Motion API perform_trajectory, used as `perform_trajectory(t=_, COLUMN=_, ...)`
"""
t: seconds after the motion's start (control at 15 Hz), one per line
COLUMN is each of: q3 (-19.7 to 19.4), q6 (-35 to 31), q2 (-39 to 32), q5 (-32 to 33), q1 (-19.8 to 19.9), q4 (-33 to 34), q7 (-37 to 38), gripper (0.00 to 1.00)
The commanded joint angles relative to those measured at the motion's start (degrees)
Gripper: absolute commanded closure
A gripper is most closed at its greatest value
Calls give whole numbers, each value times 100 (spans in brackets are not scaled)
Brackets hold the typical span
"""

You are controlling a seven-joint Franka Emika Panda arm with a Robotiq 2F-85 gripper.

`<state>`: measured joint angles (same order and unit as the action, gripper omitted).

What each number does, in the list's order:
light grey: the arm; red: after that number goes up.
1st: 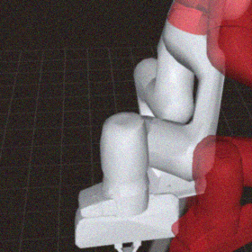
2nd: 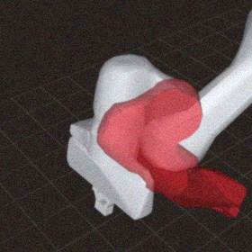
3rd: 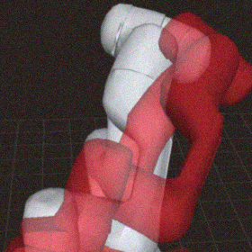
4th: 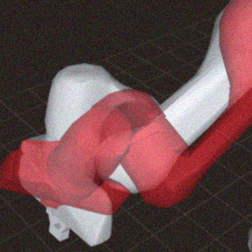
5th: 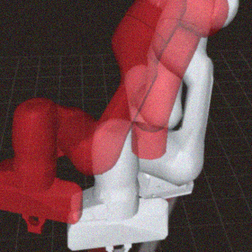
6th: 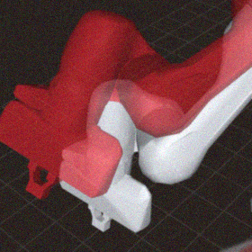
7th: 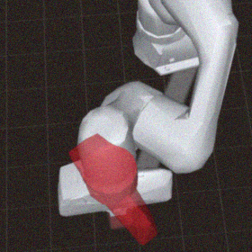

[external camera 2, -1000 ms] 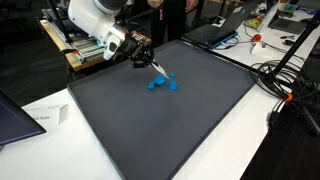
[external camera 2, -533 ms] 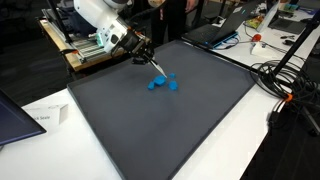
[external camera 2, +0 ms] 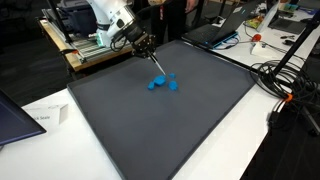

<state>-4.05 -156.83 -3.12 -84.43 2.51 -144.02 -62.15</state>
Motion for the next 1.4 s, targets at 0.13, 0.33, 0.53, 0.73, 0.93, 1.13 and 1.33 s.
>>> perform_trajectory(t=0.13, q3=285, q6=-1134, q2=514, q5=219, q1=-341, q4=-392, q7=488, gripper=99)
perform_trajectory(t=0.33, q3=446, q6=-1713, q2=565, q5=363, q1=-496, q4=-469, q7=749, gripper=99)
perform_trajectory(t=0.53, q3=584, q6=-2228, q2=560, q5=680, q1=-618, q4=-576, q7=1106, gripper=99)
perform_trajectory(t=0.73, q3=677, q6=-2611, q2=498, q5=1082, q1=-678, q4=-707, q7=1468, gripper=99)
perform_trajectory(t=0.93, q3=731, q6=-2899, q2=462, q5=1370, q1=-702, q4=-831, q7=1685, gripper=99)
perform_trajectory(t=1.13, q3=779, q6=-3121, q2=338, q5=1661, q1=-703, q4=-933, q7=1785, gripper=99)
perform_trajectory(t=1.33, q3=820, q6=-3272, q2=175, q5=1933, q1=-736, q4=-1021, q7=1748, gripper=99)
